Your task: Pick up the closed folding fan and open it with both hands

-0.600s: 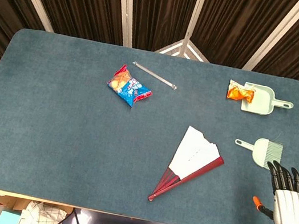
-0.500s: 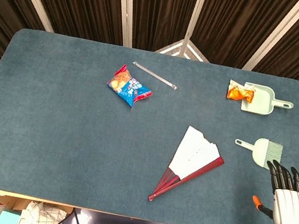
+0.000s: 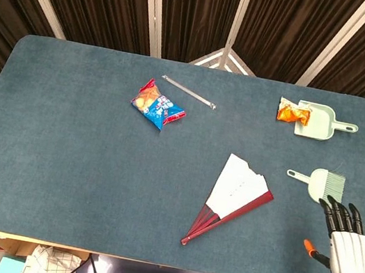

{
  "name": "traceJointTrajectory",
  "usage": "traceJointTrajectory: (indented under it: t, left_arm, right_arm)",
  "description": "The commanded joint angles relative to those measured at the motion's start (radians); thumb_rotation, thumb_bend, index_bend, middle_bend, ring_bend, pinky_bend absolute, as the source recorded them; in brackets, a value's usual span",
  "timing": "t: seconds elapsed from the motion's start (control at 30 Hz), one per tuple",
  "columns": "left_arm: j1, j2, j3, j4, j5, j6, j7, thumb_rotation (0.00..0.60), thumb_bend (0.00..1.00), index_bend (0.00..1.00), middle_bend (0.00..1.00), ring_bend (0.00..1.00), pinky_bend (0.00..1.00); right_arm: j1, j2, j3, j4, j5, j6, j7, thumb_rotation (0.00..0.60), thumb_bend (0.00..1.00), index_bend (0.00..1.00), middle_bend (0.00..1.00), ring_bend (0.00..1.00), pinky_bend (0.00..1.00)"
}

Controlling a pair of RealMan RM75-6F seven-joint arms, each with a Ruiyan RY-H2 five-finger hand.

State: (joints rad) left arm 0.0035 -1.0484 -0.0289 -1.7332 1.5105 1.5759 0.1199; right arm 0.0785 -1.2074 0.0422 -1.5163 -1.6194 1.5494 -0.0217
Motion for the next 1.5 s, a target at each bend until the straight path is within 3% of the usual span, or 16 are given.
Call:
traceJointTrajectory:
  t: [0.03,0.2,0.83,1.5]
  left_arm:
    - [0.0,0.001,-0.001,-0.008,0.001,0.004,0.003,0.6,0.47,0.02,0.0,0.0,0.0]
    - [0.004,-0.003,0.004,-0.009,0.019,0.014,0.008,0.6,0.47,0.02,0.0,0.0,0.0]
    - [-0.013,-0.006,-0.015,-0.004,-0.038,-0.028,0.002,0.6,0.47,0.02,0.0,0.0,0.0]
    - [-0.025,-0.018,-0.023,0.0,-0.065,-0.048,0.032,0.6,0.47,0.02,0.0,0.0,0.0]
  right_arm:
    - [0.013,-0.005,-0.017,0.018,-0.039,-0.006,0.023,0.6,0.18,0.16,0.12,0.16,0.1]
    - [0.042,-0.05,-0.028,0.053,-0.09,-0.018,0.043,0.6,0.18,0.18,0.12,0.16,0.11]
    - [0.157,-0.345,-0.039,0.185,-0.154,-0.15,-0.088,0.6,0.18,0.35,0.12,0.18,0.11]
    - [0.253,-0.454,-0.023,0.315,-0.104,-0.265,-0.05,0.6,0.18,0.42,0.12,0.19,0.11]
